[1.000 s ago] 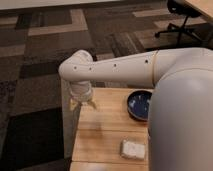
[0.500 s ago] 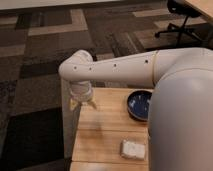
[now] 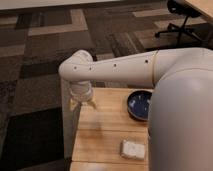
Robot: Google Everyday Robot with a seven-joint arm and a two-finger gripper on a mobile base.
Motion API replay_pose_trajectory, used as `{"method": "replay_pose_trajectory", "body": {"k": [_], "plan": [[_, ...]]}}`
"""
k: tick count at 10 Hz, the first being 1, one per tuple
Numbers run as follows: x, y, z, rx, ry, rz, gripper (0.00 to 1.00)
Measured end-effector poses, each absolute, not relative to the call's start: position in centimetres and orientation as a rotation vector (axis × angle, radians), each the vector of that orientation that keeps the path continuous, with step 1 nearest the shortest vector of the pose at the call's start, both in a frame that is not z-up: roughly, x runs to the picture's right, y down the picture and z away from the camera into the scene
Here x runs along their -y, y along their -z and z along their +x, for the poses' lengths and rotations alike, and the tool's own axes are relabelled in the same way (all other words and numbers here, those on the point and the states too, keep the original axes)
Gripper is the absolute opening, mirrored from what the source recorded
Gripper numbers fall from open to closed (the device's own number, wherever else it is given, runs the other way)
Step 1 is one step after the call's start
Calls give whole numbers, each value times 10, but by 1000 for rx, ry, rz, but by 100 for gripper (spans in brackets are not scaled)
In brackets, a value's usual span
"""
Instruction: Pick up the ceramic bowl
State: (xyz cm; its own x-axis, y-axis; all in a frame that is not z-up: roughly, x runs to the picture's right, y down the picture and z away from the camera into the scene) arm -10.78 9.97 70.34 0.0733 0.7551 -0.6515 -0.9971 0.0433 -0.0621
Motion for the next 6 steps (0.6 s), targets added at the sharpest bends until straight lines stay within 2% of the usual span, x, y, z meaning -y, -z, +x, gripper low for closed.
{"method": "replay_pose_trajectory", "body": {"k": [6], "plan": [[-87,-702,-81,-540,-1446,-525,65]]}}
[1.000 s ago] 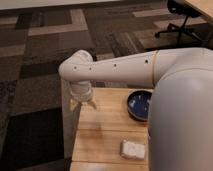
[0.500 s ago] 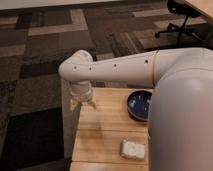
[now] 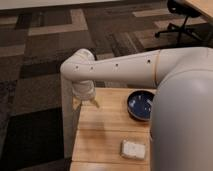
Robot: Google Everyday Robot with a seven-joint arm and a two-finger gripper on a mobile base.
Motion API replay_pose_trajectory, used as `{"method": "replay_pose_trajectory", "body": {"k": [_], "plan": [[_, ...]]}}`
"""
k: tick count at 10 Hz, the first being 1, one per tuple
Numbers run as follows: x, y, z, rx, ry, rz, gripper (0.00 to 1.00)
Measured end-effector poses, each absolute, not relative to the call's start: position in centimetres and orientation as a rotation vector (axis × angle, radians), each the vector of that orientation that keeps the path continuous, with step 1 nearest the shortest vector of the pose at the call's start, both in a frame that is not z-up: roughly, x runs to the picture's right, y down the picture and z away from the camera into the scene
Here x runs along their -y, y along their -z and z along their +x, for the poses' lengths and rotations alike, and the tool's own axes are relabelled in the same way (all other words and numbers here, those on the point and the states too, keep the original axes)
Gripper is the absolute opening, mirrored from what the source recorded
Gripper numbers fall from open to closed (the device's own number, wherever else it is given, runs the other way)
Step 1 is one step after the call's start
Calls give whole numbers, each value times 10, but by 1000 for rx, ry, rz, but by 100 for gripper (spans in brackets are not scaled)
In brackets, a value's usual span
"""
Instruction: Pick up the ceramic bowl
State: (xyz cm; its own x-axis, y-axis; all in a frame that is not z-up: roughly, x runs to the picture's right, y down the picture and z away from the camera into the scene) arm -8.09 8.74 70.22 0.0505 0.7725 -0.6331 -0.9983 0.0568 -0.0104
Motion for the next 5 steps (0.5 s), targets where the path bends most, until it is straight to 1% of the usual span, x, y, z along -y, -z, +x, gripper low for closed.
{"method": "replay_pose_trajectory", "body": {"k": [3,5], "plan": [[-80,-700,-60,-528,-1434,-523,65],[-73,-699,-32,-529,-1445,-512,65]]}}
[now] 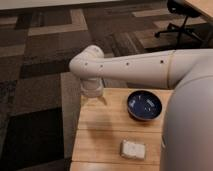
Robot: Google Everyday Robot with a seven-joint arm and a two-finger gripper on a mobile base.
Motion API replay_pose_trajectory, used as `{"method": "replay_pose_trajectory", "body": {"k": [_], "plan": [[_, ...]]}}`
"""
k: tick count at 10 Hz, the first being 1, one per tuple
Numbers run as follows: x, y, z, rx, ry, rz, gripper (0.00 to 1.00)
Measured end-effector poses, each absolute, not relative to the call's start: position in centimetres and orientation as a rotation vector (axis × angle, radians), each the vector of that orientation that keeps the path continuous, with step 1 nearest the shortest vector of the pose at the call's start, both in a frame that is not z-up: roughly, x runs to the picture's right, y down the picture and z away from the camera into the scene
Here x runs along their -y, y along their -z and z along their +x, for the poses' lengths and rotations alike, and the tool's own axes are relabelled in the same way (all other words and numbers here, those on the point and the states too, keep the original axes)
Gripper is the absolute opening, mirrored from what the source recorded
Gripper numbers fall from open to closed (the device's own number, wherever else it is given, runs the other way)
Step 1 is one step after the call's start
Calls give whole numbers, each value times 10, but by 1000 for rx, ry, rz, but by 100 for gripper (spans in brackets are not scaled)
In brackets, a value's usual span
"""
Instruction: Pick up the ceramic bowl
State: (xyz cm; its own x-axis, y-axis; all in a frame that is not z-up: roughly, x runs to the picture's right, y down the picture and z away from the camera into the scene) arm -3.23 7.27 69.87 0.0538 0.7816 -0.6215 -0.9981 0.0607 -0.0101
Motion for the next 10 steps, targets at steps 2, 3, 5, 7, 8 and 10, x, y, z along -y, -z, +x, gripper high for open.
{"method": "replay_pose_trajectory", "body": {"k": [2,3,5,7,8,10], "plan": [[-65,-694,5,-520,-1429,-489,65],[-68,-694,23,-519,-1402,-488,65],[-72,-694,68,-529,-1368,-484,65],[-75,-695,86,-536,-1352,-483,65],[-75,-695,84,-535,-1351,-485,65],[-75,-695,84,-535,-1351,-485,65]]}}
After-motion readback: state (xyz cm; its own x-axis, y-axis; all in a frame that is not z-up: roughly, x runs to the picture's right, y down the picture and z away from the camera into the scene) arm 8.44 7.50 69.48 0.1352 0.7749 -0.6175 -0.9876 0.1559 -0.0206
